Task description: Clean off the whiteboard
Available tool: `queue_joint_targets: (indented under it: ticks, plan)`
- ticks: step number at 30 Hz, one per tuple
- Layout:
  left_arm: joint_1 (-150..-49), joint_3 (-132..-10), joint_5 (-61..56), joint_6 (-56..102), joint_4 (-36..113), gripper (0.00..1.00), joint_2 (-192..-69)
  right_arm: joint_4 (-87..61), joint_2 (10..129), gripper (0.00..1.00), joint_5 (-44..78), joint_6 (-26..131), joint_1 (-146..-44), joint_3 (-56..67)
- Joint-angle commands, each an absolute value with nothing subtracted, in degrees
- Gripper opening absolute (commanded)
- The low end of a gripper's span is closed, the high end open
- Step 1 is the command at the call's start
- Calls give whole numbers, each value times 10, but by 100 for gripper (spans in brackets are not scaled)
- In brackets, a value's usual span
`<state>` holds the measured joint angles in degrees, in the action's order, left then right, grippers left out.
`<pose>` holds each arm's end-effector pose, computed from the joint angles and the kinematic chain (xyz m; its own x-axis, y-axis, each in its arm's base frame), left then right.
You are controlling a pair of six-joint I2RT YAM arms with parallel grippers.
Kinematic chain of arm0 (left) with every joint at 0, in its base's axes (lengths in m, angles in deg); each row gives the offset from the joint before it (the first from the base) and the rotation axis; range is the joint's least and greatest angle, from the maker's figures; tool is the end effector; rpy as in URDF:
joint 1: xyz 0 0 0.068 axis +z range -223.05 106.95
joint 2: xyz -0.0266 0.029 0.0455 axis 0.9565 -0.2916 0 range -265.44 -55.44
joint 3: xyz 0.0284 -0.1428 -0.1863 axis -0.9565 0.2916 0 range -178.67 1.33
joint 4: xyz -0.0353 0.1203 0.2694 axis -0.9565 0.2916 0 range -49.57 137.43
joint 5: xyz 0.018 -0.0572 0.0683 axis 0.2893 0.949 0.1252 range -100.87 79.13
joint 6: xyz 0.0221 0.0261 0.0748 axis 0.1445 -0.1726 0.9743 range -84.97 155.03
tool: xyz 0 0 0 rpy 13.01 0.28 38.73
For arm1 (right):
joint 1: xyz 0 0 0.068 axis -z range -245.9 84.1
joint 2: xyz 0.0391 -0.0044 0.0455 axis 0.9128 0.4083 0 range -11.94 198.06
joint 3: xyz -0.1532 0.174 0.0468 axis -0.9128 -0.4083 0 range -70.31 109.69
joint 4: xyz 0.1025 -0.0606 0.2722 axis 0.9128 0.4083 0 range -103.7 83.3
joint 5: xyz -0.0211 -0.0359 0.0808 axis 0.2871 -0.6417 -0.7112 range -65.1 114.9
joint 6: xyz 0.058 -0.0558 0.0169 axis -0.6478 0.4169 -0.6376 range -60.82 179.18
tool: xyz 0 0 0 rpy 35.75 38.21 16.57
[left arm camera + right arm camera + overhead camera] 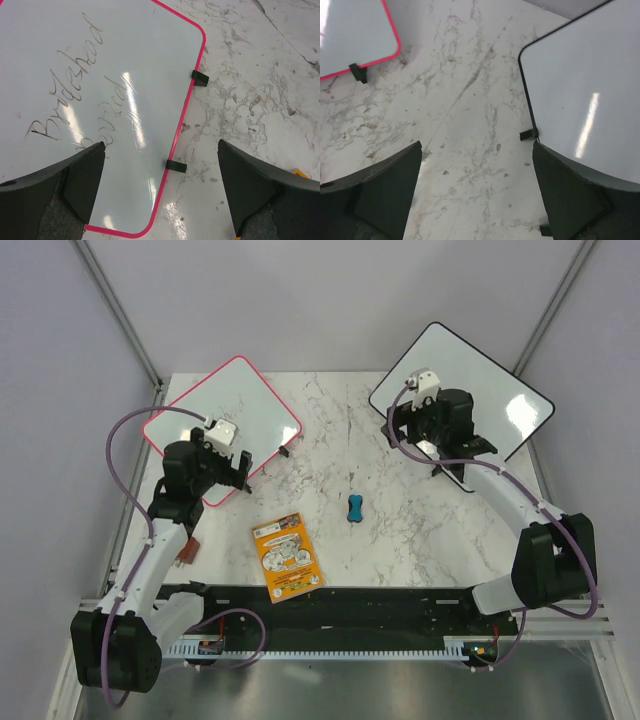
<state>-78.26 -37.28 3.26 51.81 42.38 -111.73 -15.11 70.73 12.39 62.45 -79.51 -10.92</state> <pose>0.3142 -0.0462 0.2248 -0.2289 0.3020 -0.9254 0.4002 0.8958 0.1933 0.3930 0.1111 0.2278 -0.3372 -0.1389 -0.9311 -0.4452 0.8950 0.0278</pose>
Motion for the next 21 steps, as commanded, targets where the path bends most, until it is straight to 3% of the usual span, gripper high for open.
queue_joint_targets:
  ticks: [1,6,10,16,21]
  plan:
    - [-780,-387,70,555,467,99,-1105,-33,742,98,109,662,-853,-21]
    - [-780,-388,103,551,510,100,-1112,83,807,98,153,665,-930,31]
    - [-780,-387,71,555,511,100,-1118,113,832,86,148,663,-950,16]
    - [-780,-378,50,555,500,99,-1142,183,851,75,144,660,-963,17]
    - [-780,-374,30,548,490,100,-1153,179,862,75,144,631,-981,-4]
